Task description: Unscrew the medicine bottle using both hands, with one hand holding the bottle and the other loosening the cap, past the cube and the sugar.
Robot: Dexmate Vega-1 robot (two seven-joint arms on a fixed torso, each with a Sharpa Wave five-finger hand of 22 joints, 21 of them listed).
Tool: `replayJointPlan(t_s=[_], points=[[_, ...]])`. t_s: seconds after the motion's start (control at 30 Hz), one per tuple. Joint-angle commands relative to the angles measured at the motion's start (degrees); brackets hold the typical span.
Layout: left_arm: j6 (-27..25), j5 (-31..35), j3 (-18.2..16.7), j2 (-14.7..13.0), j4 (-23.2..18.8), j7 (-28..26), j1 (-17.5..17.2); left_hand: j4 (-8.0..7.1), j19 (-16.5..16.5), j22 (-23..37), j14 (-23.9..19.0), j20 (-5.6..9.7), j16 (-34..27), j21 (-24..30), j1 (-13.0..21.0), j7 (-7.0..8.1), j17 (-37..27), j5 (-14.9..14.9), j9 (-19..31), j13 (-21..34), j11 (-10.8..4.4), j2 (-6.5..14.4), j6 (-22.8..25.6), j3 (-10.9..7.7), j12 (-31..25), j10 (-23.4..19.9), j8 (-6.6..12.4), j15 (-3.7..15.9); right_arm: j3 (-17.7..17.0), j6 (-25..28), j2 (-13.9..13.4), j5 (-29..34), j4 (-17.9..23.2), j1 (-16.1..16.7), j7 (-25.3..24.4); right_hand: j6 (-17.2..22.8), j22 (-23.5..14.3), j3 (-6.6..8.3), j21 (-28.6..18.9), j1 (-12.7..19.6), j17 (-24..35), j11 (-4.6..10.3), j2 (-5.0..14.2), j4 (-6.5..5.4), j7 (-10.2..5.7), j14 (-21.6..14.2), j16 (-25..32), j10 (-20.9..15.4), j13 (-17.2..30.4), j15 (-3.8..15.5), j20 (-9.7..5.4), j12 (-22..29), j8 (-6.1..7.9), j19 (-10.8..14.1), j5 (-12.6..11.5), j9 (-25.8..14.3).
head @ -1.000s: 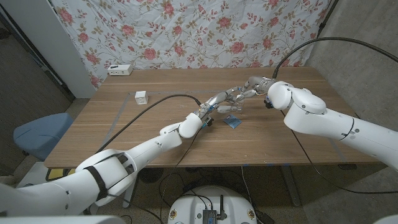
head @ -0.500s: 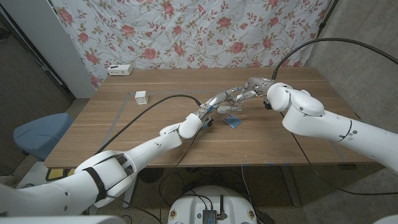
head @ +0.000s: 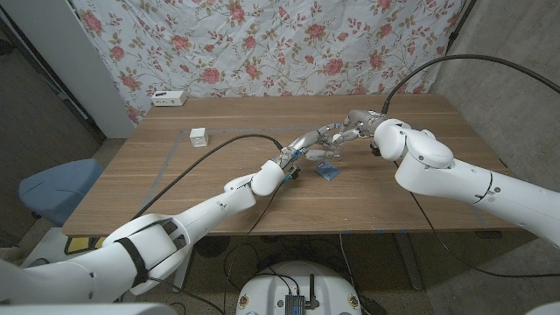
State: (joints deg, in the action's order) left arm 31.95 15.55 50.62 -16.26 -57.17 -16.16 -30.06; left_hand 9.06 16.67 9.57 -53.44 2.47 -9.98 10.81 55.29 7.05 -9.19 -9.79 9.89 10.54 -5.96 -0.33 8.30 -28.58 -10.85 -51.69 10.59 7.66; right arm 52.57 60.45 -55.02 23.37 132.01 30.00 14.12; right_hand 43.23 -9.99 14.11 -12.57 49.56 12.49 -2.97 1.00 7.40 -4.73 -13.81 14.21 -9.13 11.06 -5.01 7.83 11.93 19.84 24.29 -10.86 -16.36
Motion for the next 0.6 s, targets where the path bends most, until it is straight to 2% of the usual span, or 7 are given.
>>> replayJointPlan(t_s=[0.03, 0.6], points=[[0.0, 0.0, -0.2, -0.3, -0.6, 0.2, -0.4, -0.44, 0.4, 0.0, -0.5, 7.13, 0.0, -0.1, 0.4, 0.16, -0.1, -0.3, 0.0, 0.3, -3.58, 0.7, 0.6, -0.26, -0.5, -4.0, 0.13, 4.71, -0.3, 0.5, 0.3, 1.1, 0.7, 1.0, -1.1, 0.8, -0.3, 0.01, -0.2, 0.4, 0.3, 0.25, 0.22, 0.40, -0.24, -0.9, 0.4, -0.7, 0.3, 0.24, 0.02, 0.3, 0.56, 0.5, -0.2, -0.3], [1.0, -0.1, -0.3, -0.3, 0.2, 0.6, -0.1, -0.43, 0.4, 0.0, -0.6, 7.12, -0.1, -0.1, 0.3, 0.15, -0.2, -0.3, 0.0, 0.3, -3.66, 0.7, 0.8, -0.27, -0.5, -3.9, 0.10, 4.71, -1.8, -0.1, 0.3, -0.2, 1.1, 1.9, -1.8, 1.1, -0.3, 0.15, -0.2, 0.7, 0.5, 0.57, 0.59, 0.60, -0.58, -1.1, 0.5, -1.2, 0.3, 0.43, -0.15, 0.2, 1.28, 0.9, -0.2, -0.8]])
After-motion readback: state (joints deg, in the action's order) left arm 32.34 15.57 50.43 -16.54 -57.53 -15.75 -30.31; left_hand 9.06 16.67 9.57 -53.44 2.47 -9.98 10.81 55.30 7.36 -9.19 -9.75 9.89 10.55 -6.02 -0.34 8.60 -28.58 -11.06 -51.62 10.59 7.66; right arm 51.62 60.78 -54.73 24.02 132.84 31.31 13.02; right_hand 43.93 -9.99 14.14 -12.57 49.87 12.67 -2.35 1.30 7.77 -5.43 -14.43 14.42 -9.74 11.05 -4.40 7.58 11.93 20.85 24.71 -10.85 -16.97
